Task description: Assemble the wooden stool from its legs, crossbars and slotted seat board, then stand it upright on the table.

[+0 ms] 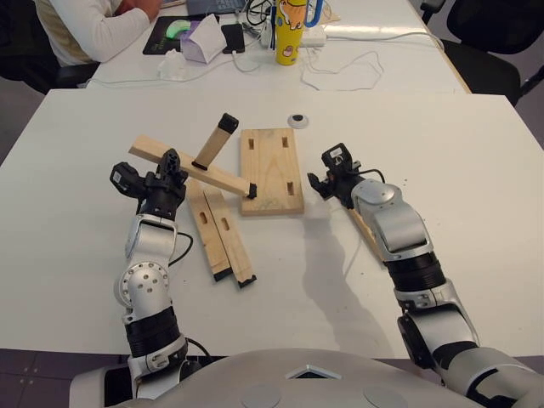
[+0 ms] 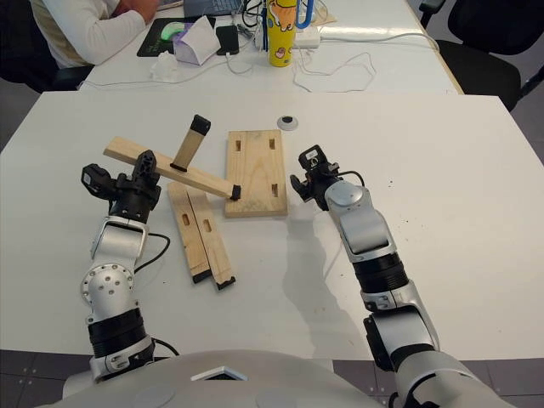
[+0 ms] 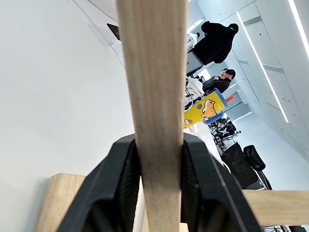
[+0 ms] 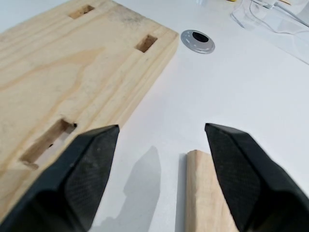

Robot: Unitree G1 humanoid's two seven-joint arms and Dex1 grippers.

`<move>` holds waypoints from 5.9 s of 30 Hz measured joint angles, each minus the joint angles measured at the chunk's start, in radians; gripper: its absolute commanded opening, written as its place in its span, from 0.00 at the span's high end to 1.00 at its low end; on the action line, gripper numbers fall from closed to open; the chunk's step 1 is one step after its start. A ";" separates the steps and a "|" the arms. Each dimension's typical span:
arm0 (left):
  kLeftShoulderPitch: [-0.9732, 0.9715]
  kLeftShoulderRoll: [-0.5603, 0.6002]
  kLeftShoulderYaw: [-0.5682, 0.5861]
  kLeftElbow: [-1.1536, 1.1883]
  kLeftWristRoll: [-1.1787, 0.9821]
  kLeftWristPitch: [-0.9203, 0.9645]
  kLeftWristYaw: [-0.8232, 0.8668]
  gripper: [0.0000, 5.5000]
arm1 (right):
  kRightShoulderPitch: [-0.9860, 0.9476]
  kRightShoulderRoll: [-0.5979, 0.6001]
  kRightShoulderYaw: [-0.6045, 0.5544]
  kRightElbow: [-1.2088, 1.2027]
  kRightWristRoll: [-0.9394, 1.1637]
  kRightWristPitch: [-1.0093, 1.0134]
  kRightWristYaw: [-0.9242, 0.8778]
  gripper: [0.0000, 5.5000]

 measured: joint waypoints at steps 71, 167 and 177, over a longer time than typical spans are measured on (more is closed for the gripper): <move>-0.078 0.186 -0.200 0.106 0.444 -0.199 -0.335 0.81 | 0.098 -0.060 0.156 -0.114 -0.066 -0.108 0.227 0.40; -0.157 0.224 -0.199 -0.065 0.449 0.086 -0.353 0.81 | 0.083 -0.064 0.103 -0.084 -0.038 -0.138 0.221 0.40; -0.167 0.209 -0.177 -0.049 0.408 0.114 -0.352 0.81 | 0.083 -0.063 0.104 -0.084 -0.039 -0.138 0.218 0.40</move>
